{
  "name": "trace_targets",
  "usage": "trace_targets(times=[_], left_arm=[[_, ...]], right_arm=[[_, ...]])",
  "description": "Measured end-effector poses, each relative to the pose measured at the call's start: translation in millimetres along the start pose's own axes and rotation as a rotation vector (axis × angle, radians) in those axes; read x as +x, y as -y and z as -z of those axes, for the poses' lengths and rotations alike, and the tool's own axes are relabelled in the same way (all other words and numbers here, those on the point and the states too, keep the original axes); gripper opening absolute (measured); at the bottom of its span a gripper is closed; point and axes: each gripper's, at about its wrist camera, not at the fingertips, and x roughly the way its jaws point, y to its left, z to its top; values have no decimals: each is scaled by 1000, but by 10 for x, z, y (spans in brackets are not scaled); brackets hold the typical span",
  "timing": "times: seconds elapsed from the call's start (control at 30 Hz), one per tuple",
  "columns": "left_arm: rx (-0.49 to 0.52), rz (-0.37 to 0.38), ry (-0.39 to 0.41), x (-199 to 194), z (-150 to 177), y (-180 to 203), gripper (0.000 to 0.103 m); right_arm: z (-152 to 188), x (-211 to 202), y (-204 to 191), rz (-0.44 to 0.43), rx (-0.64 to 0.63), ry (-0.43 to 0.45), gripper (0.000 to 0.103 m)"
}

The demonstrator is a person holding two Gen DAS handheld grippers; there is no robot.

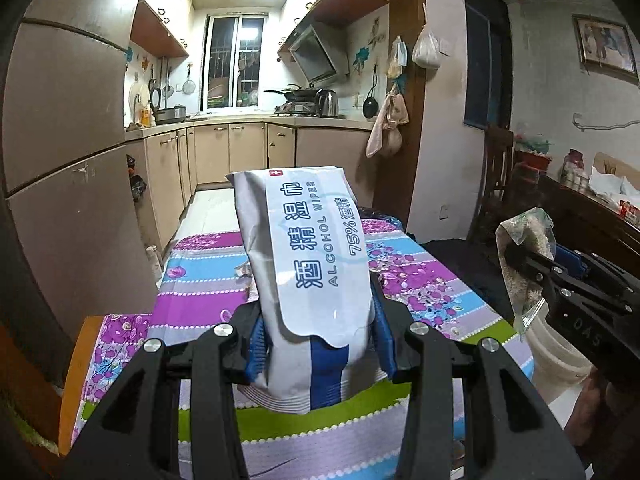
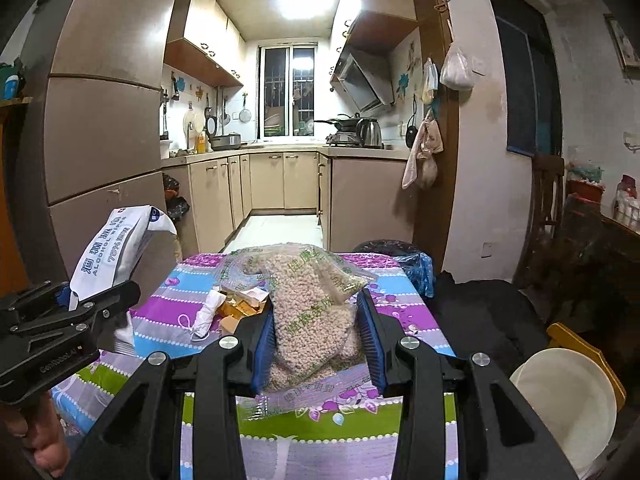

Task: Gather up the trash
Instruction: 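Lift the wipes pack and grain bag and carry both toward the white basin, then lower the grain bag into the basin and open right tool while left tool holds the wipes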

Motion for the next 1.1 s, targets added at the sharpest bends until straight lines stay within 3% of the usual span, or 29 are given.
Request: trace_targets(times=[0.33, 0.6, 0.87, 1.1], left_arm=[[41, 87, 11, 86, -172, 536, 42], [113, 217, -3, 224, -266, 1300, 41], [197, 381, -76, 438, -239, 2194, 42], [251, 512, -209, 806, -126, 2927, 42]], right_arm=[[-82, -196, 529, 51, 45, -27, 39], [-103, -490, 1390, 189, 124, -45, 39], [51, -699, 2429, 336, 218, -119, 39], [278, -643, 3293, 392, 323, -251, 39]])
